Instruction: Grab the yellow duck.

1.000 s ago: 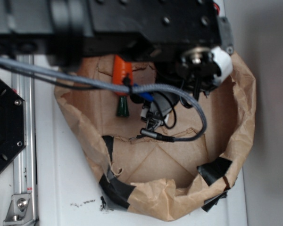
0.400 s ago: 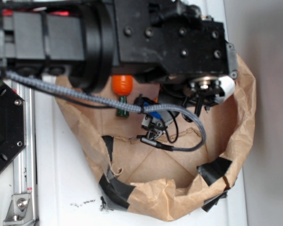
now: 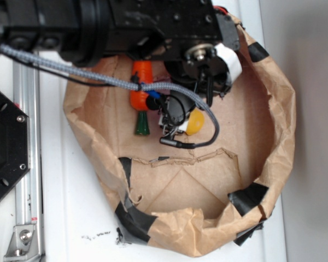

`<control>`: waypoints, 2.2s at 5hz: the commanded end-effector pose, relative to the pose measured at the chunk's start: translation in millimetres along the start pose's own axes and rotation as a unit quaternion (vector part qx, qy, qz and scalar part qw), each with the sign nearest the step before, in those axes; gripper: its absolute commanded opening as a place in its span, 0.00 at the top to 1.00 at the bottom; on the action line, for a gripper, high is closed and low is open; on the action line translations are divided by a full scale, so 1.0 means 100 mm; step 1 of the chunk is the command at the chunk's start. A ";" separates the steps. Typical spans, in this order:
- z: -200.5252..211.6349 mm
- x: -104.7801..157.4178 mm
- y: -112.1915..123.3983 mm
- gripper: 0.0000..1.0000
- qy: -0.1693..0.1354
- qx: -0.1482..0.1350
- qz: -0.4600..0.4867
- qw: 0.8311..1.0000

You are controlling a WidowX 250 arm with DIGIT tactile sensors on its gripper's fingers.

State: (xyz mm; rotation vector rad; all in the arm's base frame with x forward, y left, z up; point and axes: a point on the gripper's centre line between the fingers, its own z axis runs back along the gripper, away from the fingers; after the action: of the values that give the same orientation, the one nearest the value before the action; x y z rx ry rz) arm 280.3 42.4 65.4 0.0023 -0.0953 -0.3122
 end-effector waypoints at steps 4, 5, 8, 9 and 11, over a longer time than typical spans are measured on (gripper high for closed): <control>-0.40 0.16 -0.04 0.00 0.019 0.038 0.027 0.999; -0.52 0.15 -0.18 0.00 0.007 0.021 0.004 1.000; -0.62 0.20 -0.61 0.00 -0.015 0.012 -0.066 0.998; -0.59 0.24 -0.60 0.00 -0.023 0.013 -0.073 0.997; -0.42 0.37 -0.68 0.00 -0.050 -0.027 -0.086 0.995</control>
State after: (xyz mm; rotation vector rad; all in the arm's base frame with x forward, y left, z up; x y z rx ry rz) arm 296.5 -25.1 19.0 -0.0689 -0.1494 -0.4485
